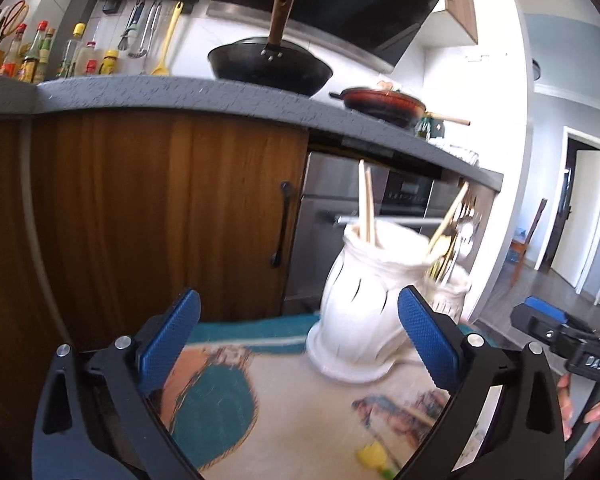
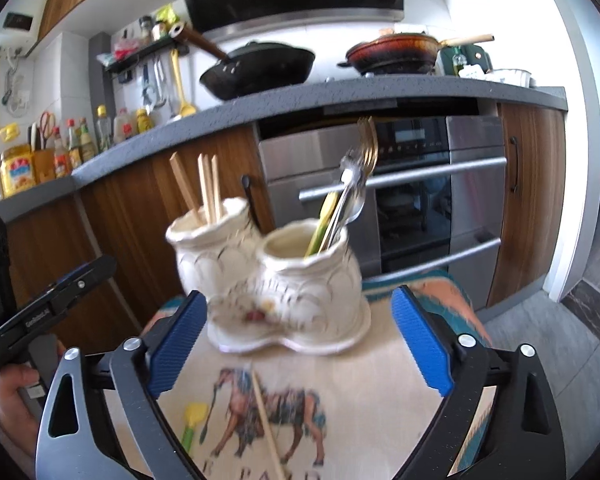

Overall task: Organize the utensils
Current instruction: 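Lower the right tool onto the green spatula and close on its handle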

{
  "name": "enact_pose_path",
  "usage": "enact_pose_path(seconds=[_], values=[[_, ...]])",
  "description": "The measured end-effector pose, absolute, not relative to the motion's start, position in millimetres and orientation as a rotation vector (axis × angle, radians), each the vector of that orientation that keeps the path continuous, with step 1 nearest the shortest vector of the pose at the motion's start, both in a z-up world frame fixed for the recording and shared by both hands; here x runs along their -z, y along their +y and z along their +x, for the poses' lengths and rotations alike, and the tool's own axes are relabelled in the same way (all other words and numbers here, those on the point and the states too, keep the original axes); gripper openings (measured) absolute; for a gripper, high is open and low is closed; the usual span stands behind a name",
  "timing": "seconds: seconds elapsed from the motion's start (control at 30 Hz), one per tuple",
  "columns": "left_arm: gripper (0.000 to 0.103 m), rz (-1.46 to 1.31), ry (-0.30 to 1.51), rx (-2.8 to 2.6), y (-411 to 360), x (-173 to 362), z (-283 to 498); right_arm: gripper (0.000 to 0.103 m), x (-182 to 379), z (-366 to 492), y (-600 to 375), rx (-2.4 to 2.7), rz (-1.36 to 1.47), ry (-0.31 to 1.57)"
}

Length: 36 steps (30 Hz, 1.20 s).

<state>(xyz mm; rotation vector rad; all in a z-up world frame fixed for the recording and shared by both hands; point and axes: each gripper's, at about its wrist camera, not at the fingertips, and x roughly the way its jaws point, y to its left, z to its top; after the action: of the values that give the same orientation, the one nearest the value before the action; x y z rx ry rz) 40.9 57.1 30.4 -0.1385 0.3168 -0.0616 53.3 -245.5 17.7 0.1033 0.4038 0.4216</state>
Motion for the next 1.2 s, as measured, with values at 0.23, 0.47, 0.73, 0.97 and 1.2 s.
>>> enact_pose_path(seconds=[0.23,0.47,0.73,0.97,1.2], values=[[0.097,-0.098,0.379,0.047,60.1,-14.6,25.0,0.095,11.1,32.7,-200.8,-0.509,-0.093,0.593],[0.097,-0.126,0.396,0.05,70.0,-8.5,23.9,0.095,40.4,17.8,-159.9,-0.599,-0.214,0.729],[0.097,-0.093,0.403,0.061,68.6,-4.5,27.1,0.092,59.9,12.4,-136.3,-0.626,-0.29,0.774],[0.097,-0.133,0.422,0.072,73.0,-2.2,29.9,0.053,69.4,16.9,-129.7,-0.637,-0.298,0.815],[0.097,-0.123,0.424,0.082,68.6,-1.8,30.0,0.015,69.9,20.7,-132.7,-0.656,-0.251,0.828]])
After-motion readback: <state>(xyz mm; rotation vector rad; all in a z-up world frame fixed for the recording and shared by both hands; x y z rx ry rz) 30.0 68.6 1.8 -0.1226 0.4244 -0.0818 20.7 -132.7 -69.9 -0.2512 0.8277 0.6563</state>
